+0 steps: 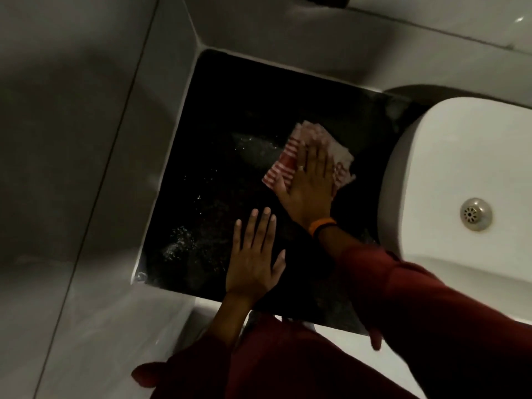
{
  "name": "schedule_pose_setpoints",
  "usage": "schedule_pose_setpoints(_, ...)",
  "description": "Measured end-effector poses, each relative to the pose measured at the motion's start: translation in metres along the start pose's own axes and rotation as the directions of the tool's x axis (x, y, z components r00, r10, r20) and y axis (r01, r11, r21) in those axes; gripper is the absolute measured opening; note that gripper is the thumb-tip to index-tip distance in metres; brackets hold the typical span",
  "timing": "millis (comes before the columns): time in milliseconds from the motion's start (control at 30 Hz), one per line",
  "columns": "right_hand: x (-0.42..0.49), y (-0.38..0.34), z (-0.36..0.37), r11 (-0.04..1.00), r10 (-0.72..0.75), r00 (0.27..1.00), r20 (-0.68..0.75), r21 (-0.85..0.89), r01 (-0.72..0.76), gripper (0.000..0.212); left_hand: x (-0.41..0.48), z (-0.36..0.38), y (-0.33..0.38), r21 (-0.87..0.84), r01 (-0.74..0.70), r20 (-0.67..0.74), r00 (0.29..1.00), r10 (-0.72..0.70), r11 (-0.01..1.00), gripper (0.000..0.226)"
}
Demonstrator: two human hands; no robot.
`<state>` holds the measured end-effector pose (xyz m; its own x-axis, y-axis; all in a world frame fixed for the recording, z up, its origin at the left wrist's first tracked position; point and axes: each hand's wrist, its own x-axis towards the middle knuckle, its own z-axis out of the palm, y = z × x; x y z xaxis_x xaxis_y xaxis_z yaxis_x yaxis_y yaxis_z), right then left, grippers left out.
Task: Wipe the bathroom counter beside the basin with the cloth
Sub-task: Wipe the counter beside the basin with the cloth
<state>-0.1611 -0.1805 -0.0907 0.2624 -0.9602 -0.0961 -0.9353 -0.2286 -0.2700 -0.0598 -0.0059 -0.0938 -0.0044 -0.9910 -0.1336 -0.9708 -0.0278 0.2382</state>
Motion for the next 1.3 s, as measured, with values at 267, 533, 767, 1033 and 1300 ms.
schedule_pose_setpoints(267,0.071,-0.018,0.003,0.863,-0.493,0.868,0.062,-0.092,0.497,0.083,0.002,0.001,-0.001,0.018,0.006,0.014,1.000,-0.007,1.000,0.074)
schedule_pose_setpoints(533,0.010,-0.026,-0.018,0.973,-0.187,0.981,-0.050,0.124,0.192,0.087,0.000,0.004,-0.004,-0.015,-0.006,-0.023,1.000,0.006,1.000,0.074)
schedule_pose_setpoints(767,-0.146,0.015,0.000,0.986,0.164,0.986,-0.041,-0.001,-0.164,0.099,0.019,-0.027,0.006,-0.168,-0.066,-0.196,0.980,0.033,0.984,0.064)
schedule_pose_setpoints(1033,-0.158,0.022,0.013,0.984,0.160,0.986,-0.043,-0.066,-0.163,0.112,0.210,-0.069,-0.024,0.161,-0.378,0.115,0.925,0.363,0.912,0.064)
schedule_pose_setpoints(1300,-0.158,0.023,0.013,0.981,0.178,0.983,-0.053,-0.068,-0.181,0.109,0.200,-0.046,-0.046,0.127,-0.139,-0.061,0.987,0.148,0.982,0.067)
